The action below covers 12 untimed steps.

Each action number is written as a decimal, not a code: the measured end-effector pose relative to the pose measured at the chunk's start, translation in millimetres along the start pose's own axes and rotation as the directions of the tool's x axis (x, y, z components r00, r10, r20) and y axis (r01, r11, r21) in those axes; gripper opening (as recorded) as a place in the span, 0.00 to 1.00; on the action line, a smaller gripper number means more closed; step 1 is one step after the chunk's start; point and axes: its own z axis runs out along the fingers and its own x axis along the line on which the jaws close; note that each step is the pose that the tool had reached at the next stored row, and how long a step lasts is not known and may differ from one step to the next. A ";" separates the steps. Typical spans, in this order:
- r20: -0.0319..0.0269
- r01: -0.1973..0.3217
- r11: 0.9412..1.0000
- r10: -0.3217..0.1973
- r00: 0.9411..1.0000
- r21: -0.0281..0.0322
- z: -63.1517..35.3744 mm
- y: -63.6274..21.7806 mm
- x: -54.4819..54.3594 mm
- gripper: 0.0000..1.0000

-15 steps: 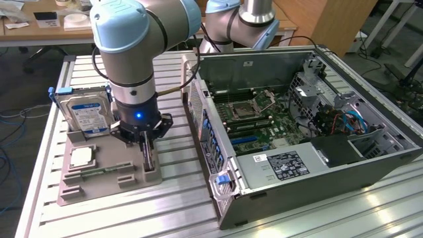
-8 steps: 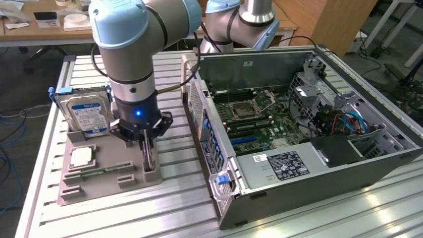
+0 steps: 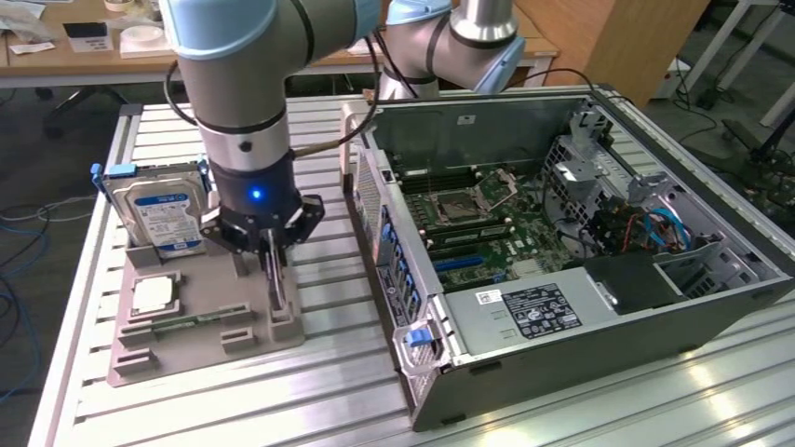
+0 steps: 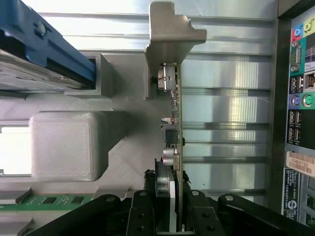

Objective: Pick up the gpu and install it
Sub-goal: 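Pick up the gpu and move the gpu toward the slot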

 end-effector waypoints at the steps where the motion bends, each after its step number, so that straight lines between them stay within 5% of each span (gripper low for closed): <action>1: 0.000 0.000 1.000 0.000 1.000 0.000 -2.9 0.1 0.0 0.28; 12: 0.000 0.000 1.000 0.000 1.000 0.000 -32.8 0.9 -0.6 0.28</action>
